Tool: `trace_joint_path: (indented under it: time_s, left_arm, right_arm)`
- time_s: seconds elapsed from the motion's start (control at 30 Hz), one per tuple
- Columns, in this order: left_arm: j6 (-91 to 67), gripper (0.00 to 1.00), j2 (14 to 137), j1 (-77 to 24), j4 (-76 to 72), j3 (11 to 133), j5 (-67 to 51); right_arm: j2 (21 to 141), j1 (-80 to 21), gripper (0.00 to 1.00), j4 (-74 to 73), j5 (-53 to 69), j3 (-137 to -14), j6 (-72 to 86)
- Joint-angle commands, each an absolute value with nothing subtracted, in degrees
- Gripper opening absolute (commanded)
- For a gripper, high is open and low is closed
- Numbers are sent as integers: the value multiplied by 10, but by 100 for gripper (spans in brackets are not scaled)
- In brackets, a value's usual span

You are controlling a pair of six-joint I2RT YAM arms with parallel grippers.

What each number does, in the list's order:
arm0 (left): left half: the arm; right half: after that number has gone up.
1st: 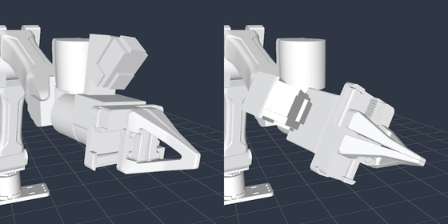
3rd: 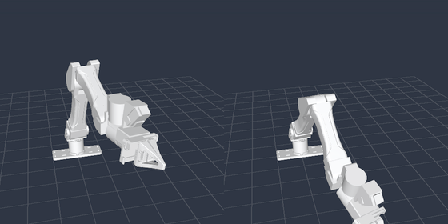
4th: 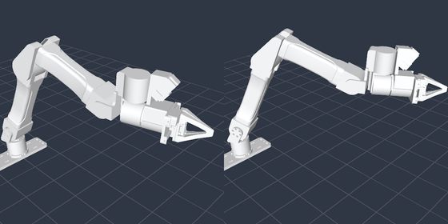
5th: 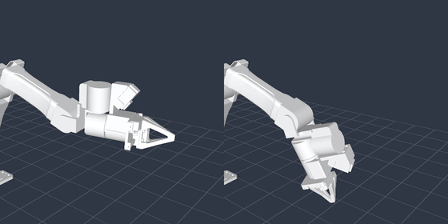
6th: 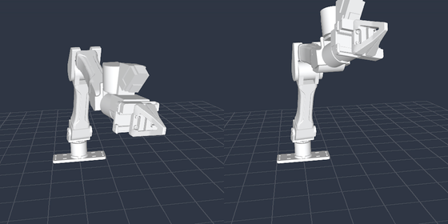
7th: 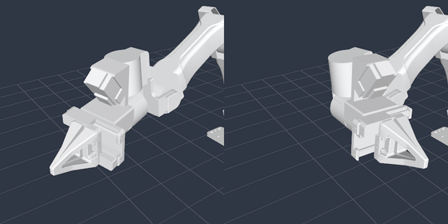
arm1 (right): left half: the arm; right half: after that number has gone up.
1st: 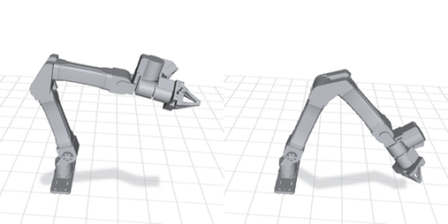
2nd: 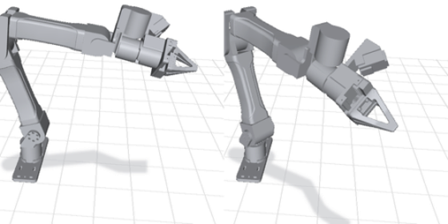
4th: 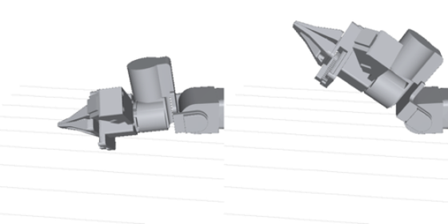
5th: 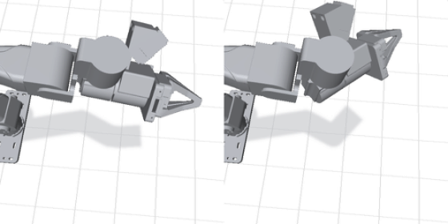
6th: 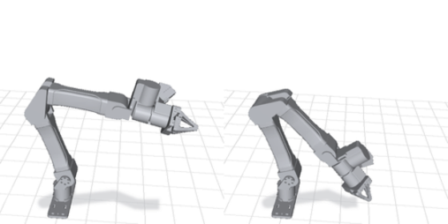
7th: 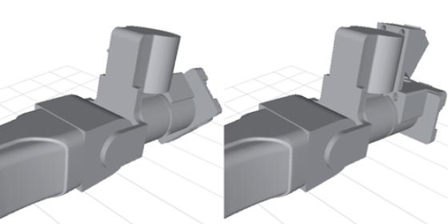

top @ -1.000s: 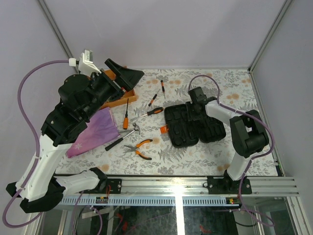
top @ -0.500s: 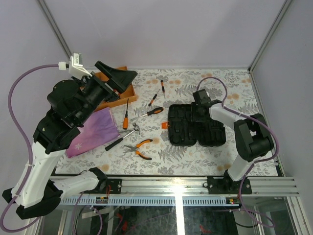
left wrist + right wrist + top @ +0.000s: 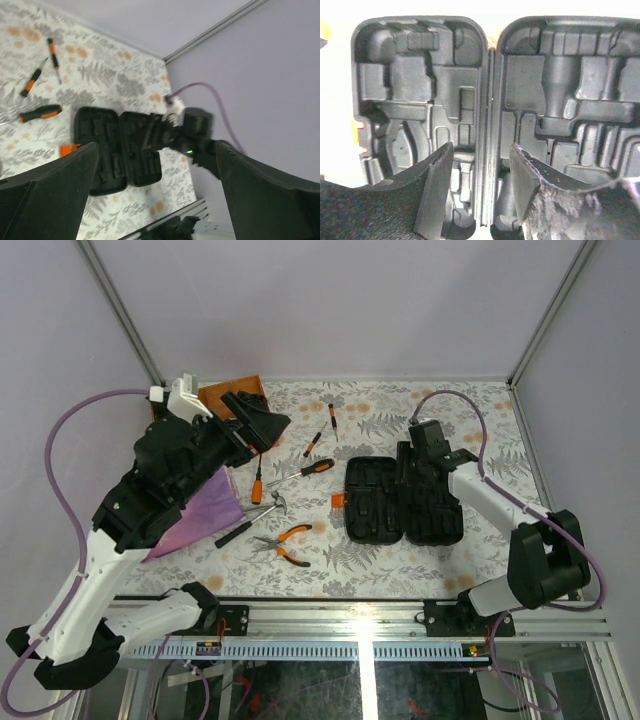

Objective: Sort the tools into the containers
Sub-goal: Adjust the storage box at the center of the board.

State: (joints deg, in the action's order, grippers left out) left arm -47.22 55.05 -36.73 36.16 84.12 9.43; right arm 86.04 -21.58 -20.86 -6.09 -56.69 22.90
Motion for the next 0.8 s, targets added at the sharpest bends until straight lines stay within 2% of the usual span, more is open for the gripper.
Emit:
trace_joint_path:
  time_s: [0.0,0.27,0.5,0.77]
  left_arm:
    - [-450,100,544,-365,356,793,96]
    - [-442,100,559,-365,388,737,133]
    - [-451,100,566,-352,397,671,158]
    - [-440,100,597,-308,404,620,115]
  right_arm:
    - [806,-214,57,-193,-18,-574,202]
    - [748,-215,59,-192,24,-548,198]
    - [701,-225,62,-195,7,-521,229]
    - [733,-316,63,-271,-144,-532,266]
